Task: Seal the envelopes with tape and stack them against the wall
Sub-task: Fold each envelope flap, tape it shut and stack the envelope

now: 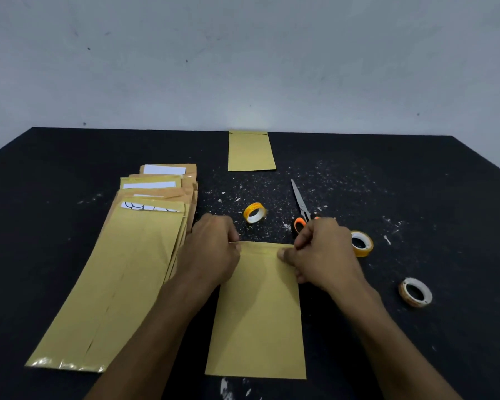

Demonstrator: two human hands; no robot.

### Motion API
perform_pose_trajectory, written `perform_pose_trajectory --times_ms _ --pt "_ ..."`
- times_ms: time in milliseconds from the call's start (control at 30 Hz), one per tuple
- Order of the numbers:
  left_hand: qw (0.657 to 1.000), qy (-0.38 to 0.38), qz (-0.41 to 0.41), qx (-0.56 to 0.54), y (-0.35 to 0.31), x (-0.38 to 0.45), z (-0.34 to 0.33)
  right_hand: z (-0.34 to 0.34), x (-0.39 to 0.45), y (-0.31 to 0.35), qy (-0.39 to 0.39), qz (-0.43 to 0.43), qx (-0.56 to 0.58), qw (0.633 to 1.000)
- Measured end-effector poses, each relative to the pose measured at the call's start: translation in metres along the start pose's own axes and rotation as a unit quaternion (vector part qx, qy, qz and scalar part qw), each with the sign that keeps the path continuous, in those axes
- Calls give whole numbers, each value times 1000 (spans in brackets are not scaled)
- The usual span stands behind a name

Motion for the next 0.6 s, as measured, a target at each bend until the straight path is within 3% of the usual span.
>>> perform_pose_trajectory --times_ms 200,367,600 --pt "973 50 20 -225 5 4 35 21 -16 10 41 -8 121 992" --pt "942 8 15 -335 1 20 63 34 -19 14 210 2 137 968" --pt "932 0 24 -361 -5 48 65 36 2 20 192 8 227 955"
Point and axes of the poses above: each hand's wrist, its own x-axis towards the middle knuckle, its own z-axis out of the back of the hand, y = z × x, the point moved 1 cm from there along x, towards the middle knuckle
